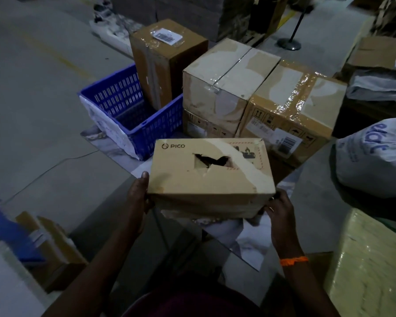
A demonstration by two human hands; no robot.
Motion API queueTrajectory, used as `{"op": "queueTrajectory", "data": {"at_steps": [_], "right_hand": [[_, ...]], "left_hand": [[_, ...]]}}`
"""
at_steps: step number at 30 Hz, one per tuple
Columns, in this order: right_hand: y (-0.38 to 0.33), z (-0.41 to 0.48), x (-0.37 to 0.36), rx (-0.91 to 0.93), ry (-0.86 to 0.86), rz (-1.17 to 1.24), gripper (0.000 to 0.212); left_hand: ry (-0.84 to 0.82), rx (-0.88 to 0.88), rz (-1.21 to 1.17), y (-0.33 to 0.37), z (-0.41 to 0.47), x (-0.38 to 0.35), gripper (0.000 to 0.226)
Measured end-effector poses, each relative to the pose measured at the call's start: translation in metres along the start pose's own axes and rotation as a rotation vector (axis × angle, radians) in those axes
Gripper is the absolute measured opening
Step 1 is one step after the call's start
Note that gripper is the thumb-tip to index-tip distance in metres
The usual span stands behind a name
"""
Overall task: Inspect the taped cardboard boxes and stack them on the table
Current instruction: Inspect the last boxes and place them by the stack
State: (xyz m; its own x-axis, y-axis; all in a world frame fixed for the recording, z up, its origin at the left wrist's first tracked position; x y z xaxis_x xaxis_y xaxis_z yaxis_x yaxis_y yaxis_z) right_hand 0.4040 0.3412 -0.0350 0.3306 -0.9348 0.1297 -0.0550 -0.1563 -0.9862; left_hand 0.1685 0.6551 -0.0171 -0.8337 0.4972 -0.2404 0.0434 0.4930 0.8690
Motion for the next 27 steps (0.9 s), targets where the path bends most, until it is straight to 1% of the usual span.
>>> {"op": "queueTrajectory", "data": {"at_steps": [1, 2, 3, 4, 5, 6, 7, 9, 10, 12, 14, 18, 22, 25, 27], "right_hand": [[0.003, -0.004, 0.000, -0.038, 0.018, 0.038, 0.038], [0.006, -0.007, 0.001, -0.067, 0.027, 0.099, 0.024], [0.011, -0.010, 0.003, -0.081, 0.037, 0.131, 0.012], [0.013, -0.013, 0.004, -0.097, 0.044, 0.146, 0.017], [0.020, -0.015, 0.008, -0.113, 0.040, 0.126, 0.018], [0.023, -0.018, 0.011, -0.136, 0.054, 0.123, 0.018], [0.027, -0.021, 0.013, -0.155, 0.052, 0.108, 0.022], [0.033, -0.024, 0.017, -0.168, 0.038, 0.062, 0.054], [0.033, -0.025, 0.018, -0.176, 0.038, 0.064, 0.053], [0.033, -0.026, 0.020, -0.184, 0.053, 0.043, 0.014], [0.030, -0.027, 0.018, -0.202, 0.072, 0.016, 0.025], [0.028, -0.027, 0.017, -0.191, 0.072, 0.023, 0.026], [0.031, -0.028, 0.017, -0.210, 0.099, 0.047, 0.023], [0.015, -0.026, 0.023, -0.208, 0.180, 0.083, 0.027], [-0.017, -0.025, 0.032, -0.155, 0.251, 0.094, 0.025]], "left_hand": [[0.007, 0.027, 0.011, -0.008, -0.001, 0.000, 0.068], [0.010, 0.046, 0.040, -0.014, -0.002, 0.001, 0.070], [0.010, 0.049, 0.069, -0.020, -0.003, 0.001, 0.062], [0.008, 0.047, 0.083, -0.024, -0.005, 0.001, 0.047], [0.007, 0.048, 0.088, -0.027, -0.007, 0.001, 0.035], [0.000, 0.048, 0.097, -0.030, -0.008, 0.001, 0.030], [-0.014, 0.044, 0.113, -0.031, -0.009, 0.000, 0.030], [-0.050, 0.030, 0.142, -0.031, -0.012, -0.004, 0.038], [-0.055, 0.022, 0.147, -0.032, -0.013, -0.005, 0.043], [-0.049, 0.007, 0.136, -0.031, -0.013, -0.004, 0.044], [-0.054, -0.006, 0.130, -0.029, -0.014, -0.006, 0.042], [-0.061, 0.017, 0.130, -0.031, -0.014, -0.006, 0.039], [-0.062, 0.017, 0.124, -0.030, -0.017, -0.003, 0.043], [-0.101, 0.026, 0.110, -0.033, -0.018, -0.007, 0.039], [-0.145, 0.048, 0.113, -0.039, -0.020, -0.013, 0.031]]}}
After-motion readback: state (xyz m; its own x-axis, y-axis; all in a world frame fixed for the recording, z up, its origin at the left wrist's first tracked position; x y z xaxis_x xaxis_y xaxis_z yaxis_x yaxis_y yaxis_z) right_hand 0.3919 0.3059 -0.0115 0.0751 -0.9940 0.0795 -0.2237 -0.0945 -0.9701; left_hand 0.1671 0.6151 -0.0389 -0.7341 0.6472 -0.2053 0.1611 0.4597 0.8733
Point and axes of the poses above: each hand's wrist, its own z-axis towards the middle knuckle, its own x-axis out of the back of the hand, y = z × x, the point moved 8 cm from there along z, towards the middle knuckle, and after that the axes turned 3 degrees about -z, right-handed, at the moved point
